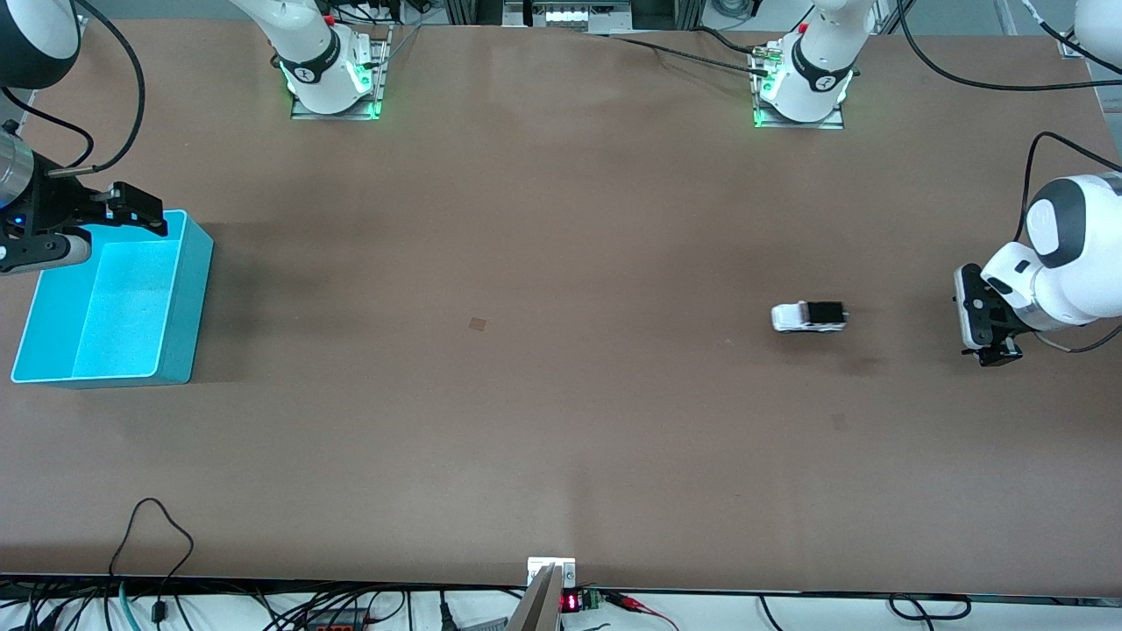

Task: Wind and store white jeep toy
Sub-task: 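Open the left gripper and let the jeep roll toward the bin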

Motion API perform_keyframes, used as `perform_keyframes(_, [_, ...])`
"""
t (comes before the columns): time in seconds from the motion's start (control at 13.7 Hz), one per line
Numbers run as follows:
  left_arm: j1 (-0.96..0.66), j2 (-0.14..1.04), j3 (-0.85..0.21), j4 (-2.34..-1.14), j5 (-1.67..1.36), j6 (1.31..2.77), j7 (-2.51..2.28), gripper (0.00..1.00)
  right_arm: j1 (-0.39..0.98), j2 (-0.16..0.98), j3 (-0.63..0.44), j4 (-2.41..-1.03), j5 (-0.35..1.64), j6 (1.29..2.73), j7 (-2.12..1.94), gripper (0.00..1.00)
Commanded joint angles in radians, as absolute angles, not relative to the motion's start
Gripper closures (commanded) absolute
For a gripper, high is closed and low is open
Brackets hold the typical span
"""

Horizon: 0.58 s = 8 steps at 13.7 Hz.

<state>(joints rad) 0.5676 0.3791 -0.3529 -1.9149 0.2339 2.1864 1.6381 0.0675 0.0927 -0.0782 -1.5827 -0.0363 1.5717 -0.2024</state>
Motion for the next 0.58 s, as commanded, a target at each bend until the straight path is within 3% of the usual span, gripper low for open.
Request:
perform_keyframes(0.0, [0.552,0.345,-0.373,-1.916,0.215,2.174,1.66,0.0,0.066,0.091,-0.075,-1.577,-0.032,1.56,-0.215,0.0])
perform_keyframes(0.51, [0.436,0.324,-0.371,-1.904,0.176,2.171,1.658,0.0,0.066,0.091,-0.075,-1.577,-0.032,1.56,-0.215,0.0])
